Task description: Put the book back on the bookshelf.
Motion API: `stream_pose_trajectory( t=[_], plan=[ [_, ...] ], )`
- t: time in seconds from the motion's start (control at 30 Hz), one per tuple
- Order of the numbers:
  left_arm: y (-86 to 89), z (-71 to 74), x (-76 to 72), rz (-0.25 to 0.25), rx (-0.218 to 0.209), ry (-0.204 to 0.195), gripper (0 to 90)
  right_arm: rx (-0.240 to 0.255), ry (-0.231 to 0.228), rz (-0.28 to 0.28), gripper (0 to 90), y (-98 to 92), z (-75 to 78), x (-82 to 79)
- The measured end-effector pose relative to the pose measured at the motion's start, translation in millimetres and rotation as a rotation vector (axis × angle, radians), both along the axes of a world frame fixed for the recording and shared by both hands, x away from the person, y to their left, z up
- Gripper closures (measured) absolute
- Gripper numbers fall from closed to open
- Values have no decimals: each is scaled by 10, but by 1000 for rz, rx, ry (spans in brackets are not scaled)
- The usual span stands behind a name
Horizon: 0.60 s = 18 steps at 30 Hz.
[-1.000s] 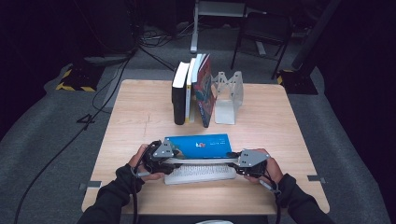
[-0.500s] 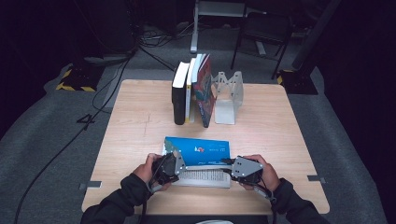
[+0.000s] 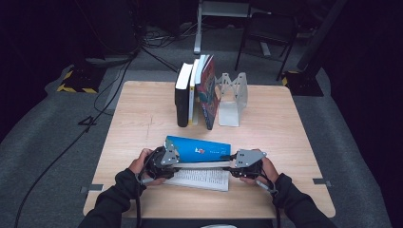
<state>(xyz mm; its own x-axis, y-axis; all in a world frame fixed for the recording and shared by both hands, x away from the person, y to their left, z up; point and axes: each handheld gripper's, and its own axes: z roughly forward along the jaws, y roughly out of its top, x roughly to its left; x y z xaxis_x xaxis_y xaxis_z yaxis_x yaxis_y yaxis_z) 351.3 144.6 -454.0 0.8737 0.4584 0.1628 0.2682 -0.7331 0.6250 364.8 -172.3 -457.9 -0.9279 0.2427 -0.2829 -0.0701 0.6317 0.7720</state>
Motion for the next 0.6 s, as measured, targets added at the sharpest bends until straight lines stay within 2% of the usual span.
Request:
stream_pose_trajectory(
  t=[0.07, 0.2, 0.27, 0.33, 0.47, 0.57, 0.6],
  plan=[
    [-63, 11, -35, 19, -11, 1, 502, -4, -11, -13, 673, 11, 22, -24],
    [-326, 20, -141, 44, -42, -2, 451, -18, -34, -30, 672, 62, 50, -91],
    [-421, 10, -170, 38, -57, -7, 431, -21, -39, -31, 671, 81, 61, -117],
    [-507, -6, -179, 44, -46, -23, 415, -21, -40, -34, 671, 98, 69, -141],
    [-610, -7, -180, 51, -38, -48, 460, -30, -47, -36, 671, 136, 96, -174],
    [-649, -4, -188, 56, -37, -68, 574, -31, -45, -37, 670, 151, 104, -188],
    [-660, 2, -203, 45, -21, -88, 574, -33, -45, -38, 669, 158, 105, -193]
  ],
)
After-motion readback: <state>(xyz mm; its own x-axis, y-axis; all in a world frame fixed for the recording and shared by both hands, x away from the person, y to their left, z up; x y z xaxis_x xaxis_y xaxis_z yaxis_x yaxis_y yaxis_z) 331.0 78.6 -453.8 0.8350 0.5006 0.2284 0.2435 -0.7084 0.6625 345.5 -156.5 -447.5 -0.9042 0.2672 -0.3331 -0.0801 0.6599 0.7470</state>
